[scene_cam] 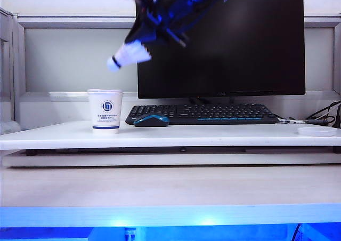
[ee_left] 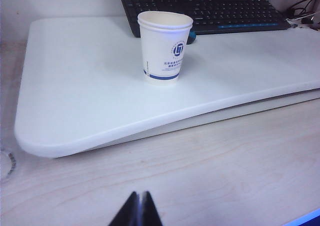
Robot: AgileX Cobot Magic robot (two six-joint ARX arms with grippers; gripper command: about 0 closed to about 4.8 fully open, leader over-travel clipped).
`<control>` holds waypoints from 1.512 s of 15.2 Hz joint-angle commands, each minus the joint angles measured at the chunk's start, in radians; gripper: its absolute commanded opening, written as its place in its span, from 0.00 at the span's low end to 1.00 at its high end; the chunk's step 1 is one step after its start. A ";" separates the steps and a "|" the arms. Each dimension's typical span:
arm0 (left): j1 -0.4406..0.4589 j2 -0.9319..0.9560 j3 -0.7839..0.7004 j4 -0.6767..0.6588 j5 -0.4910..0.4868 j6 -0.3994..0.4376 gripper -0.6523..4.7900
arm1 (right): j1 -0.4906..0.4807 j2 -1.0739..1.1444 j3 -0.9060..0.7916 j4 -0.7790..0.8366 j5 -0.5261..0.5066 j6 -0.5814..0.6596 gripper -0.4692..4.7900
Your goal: Pick up the badminton from the table and put it into the white paper cup.
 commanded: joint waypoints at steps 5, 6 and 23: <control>0.001 0.001 0.002 -0.025 0.013 -0.003 0.16 | 0.013 0.089 0.114 0.013 0.034 -0.050 0.08; 0.001 0.001 0.002 -0.025 0.013 -0.003 0.16 | 0.014 0.103 0.130 0.002 0.019 -0.050 0.08; 0.001 0.001 0.002 -0.025 0.008 0.005 0.16 | -0.032 -0.035 0.202 -0.027 0.280 -0.283 0.08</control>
